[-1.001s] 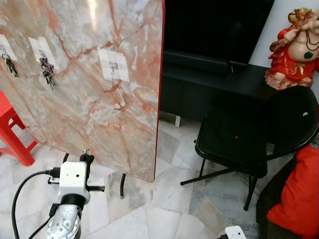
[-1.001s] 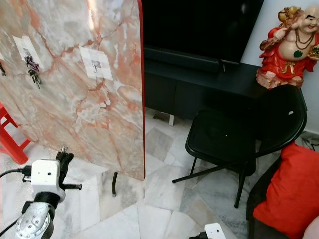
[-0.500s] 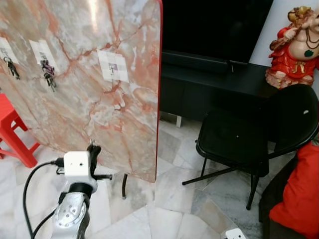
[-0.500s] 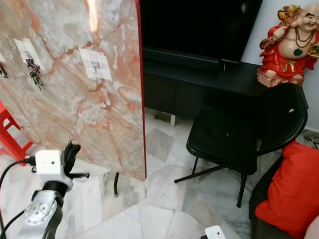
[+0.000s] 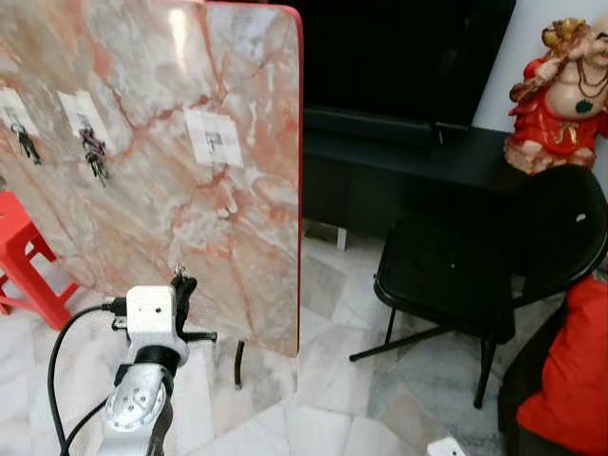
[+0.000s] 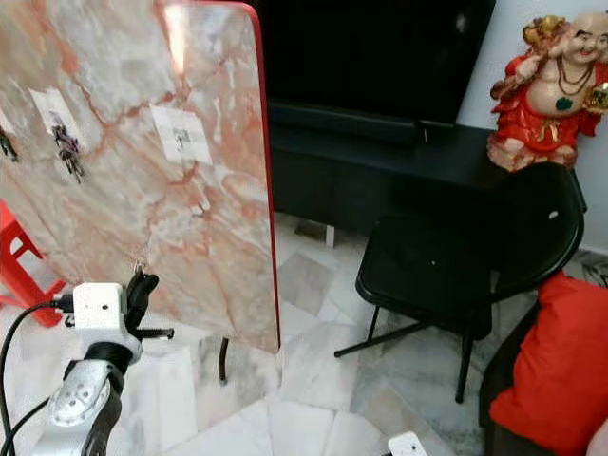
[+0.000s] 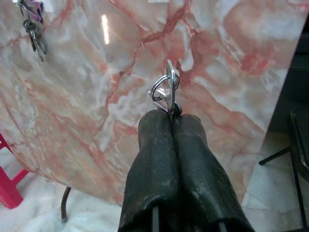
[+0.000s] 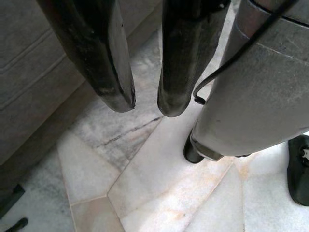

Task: Hang keys on a hook

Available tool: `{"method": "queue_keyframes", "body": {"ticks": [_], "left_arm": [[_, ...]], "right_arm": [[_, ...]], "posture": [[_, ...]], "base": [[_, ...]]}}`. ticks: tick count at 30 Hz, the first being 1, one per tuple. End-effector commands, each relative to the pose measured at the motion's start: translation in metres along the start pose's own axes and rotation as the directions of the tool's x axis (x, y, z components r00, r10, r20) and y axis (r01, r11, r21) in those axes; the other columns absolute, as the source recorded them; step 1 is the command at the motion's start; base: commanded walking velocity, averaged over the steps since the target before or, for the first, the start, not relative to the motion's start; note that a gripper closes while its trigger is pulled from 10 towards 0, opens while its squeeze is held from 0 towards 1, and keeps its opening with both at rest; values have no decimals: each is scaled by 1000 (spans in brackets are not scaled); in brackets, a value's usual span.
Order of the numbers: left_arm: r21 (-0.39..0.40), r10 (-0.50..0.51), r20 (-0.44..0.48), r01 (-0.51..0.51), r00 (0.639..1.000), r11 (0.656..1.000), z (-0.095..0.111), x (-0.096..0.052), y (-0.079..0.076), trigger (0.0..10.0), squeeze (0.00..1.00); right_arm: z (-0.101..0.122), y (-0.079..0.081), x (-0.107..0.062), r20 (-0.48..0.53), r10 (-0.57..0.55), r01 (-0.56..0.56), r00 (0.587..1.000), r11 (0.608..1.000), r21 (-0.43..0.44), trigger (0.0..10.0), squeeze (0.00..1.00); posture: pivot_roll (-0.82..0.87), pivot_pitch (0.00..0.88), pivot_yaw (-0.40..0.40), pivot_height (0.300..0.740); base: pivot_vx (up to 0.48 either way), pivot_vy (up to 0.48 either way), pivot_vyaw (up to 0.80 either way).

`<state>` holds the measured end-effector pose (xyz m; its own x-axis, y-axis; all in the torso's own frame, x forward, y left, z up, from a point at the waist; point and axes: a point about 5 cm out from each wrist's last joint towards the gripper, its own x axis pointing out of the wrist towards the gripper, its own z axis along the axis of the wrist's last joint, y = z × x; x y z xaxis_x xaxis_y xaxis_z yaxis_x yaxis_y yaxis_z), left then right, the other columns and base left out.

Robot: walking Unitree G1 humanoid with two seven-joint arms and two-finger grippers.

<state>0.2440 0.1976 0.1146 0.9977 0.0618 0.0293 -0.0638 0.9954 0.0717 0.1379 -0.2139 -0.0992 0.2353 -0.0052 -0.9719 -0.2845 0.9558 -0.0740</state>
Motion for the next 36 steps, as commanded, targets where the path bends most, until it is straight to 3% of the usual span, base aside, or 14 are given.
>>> {"method": "queue_keyframes", "body": {"ticks": [1, 19, 22, 36], "left_arm": [[-17, -4, 0, 4, 1000, 1000, 1, -1, -1, 10000, 0], [-18, -13, 1, 13, 1000, 1000, 2, 3, -4, 10000, 0], [-17, -11, 3, 11, 1000, 1000, 3, 4, -4, 10000, 0], [-19, -14, 10, 15, 1000, 1000, 5, 7, -4, 10000, 0]], "right_arm": [[0, -2, 0, 5, -2, 2, 1000, 1000, -11, 10000, 0], [5, -2, -1, 11, 15, -14, 1000, 996, -93, 10000, 0], [5, -2, -1, 11, 15, -14, 1000, 996, -83, 10000, 0], [6, -3, -1, 19, 6, -5, 1000, 998, -62, 10000, 0]], "posture": [[23, 0, -16, 740], [14, 0, -17, 740], [16, 0, -17, 740], [9, 0, -15, 740]], "base": [[259, 0, 0], [276, 0, 83], [281, 0, 744], [278, 0, 0]]}}
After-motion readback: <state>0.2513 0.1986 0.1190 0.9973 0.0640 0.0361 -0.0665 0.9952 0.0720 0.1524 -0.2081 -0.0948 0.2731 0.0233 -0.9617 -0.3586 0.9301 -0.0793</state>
